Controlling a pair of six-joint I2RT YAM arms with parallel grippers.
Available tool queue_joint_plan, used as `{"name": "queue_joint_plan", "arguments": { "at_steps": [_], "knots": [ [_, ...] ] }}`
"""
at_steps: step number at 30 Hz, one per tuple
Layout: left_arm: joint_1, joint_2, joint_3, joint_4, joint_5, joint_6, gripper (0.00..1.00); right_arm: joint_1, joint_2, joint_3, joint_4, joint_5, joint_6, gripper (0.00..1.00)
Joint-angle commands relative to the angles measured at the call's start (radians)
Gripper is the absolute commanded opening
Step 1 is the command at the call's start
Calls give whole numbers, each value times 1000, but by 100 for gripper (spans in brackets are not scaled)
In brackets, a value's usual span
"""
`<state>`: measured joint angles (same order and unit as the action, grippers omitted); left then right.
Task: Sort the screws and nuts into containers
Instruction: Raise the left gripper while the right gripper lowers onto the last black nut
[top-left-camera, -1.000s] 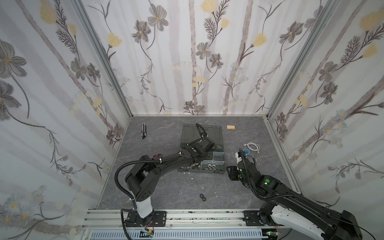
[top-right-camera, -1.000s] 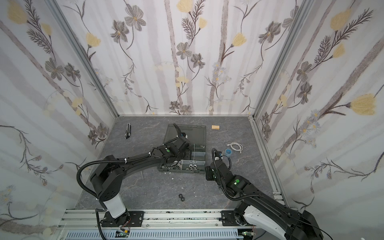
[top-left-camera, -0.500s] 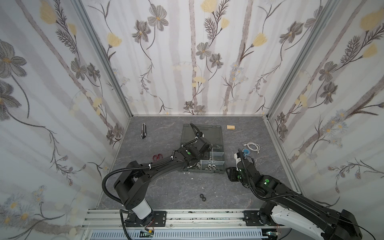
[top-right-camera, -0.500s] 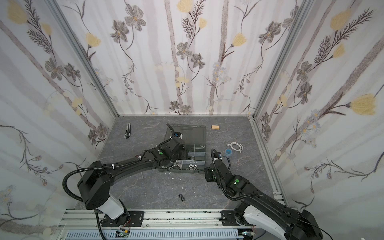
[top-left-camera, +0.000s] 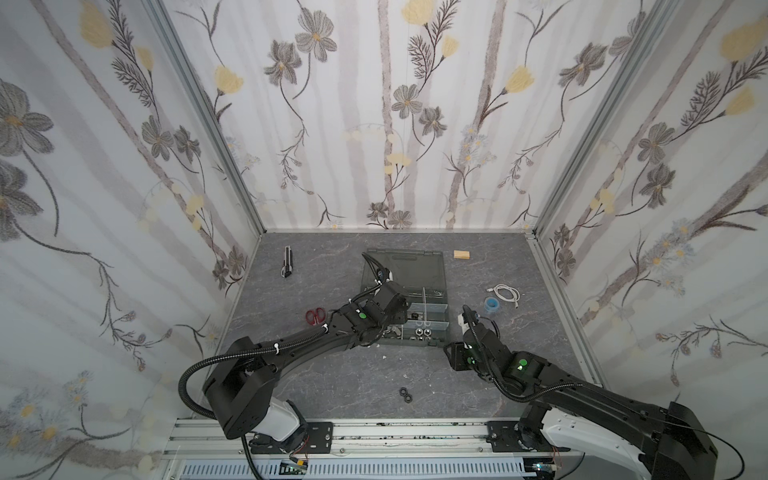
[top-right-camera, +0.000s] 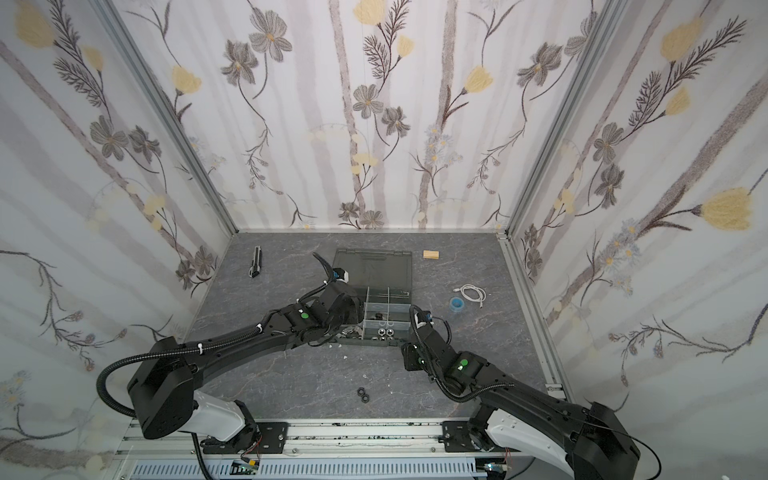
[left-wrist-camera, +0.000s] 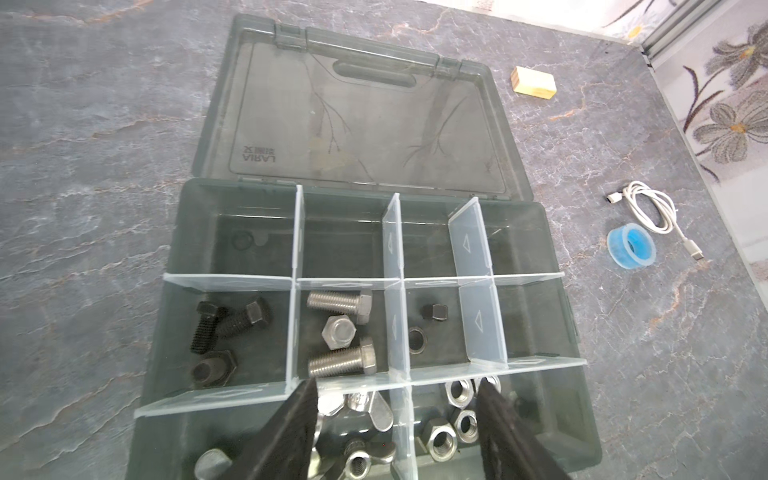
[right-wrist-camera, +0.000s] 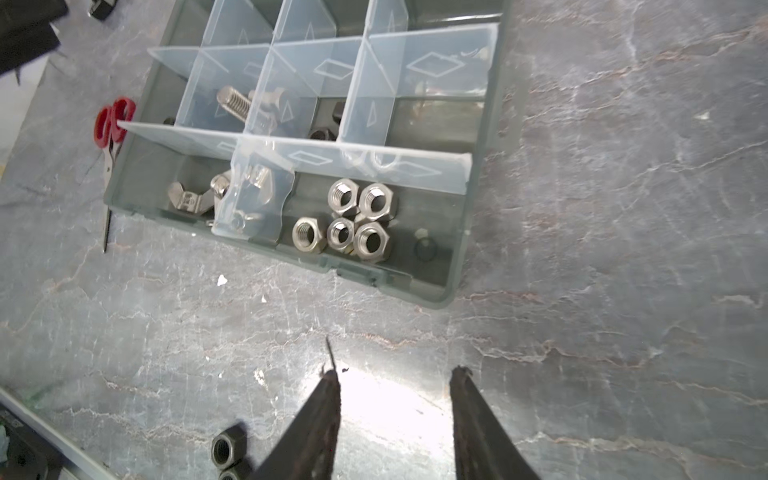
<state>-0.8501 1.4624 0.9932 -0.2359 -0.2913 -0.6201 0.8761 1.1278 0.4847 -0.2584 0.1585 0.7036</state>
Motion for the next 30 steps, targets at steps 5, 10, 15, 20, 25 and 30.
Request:
{"name": "queue_joint_plan", "arguments": {
  "at_steps": [5,10,15,20,25,30],
  "knots": [
    [18,-92,-73,15,-86,-53,66,86,108,64,72,-6,13,45],
    [41,-183,-139,15,-102,-67,69,149,195,115,86,-14,13,44],
    [73,-282,-209,15,-116,-89,74,210,300,173,85,-17,5,44],
    [101,-349,-264,15,-109,-102,78,279,401,244,54,-5,-7,44],
    [122,-395,-296,15,-115,-107,81,344,502,323,9,-2,-27,44],
    [153,-434,-322,15,-114,-112,84,384,573,374,-38,-9,-45,43]
  ]
}}
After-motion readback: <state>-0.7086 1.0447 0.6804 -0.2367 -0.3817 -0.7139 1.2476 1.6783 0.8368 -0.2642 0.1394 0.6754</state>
